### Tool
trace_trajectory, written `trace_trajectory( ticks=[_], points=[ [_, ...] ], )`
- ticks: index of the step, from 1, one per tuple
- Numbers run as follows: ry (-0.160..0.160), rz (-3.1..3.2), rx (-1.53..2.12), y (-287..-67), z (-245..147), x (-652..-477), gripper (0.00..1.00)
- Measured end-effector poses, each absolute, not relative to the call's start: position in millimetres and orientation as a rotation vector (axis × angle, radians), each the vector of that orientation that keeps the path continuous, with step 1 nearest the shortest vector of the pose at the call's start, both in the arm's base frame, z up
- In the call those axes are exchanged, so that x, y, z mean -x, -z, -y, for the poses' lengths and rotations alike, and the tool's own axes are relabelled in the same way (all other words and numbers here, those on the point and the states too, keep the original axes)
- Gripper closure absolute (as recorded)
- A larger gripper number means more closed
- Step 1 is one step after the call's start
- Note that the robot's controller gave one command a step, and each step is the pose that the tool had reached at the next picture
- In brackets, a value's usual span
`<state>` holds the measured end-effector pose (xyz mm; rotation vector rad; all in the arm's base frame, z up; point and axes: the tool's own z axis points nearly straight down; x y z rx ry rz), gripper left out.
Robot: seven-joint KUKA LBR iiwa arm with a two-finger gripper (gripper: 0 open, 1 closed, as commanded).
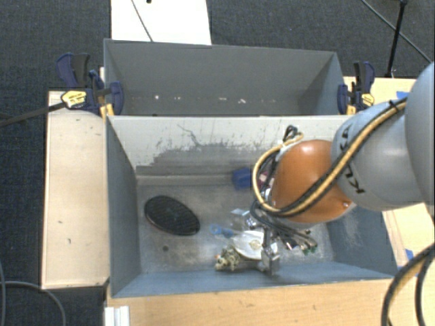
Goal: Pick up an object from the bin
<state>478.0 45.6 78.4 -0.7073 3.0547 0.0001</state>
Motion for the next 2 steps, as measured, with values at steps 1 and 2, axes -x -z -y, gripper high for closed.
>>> trace_trajectory(
  ticks=[1, 2],
  points=[
    [0.0, -3.051, 0.715, -80.9, -45.9, -479.1, 1.0],
    [0.004, -3.047, 0.719, -218.3, -16.8, -482.1, 1.0]
  ],
)
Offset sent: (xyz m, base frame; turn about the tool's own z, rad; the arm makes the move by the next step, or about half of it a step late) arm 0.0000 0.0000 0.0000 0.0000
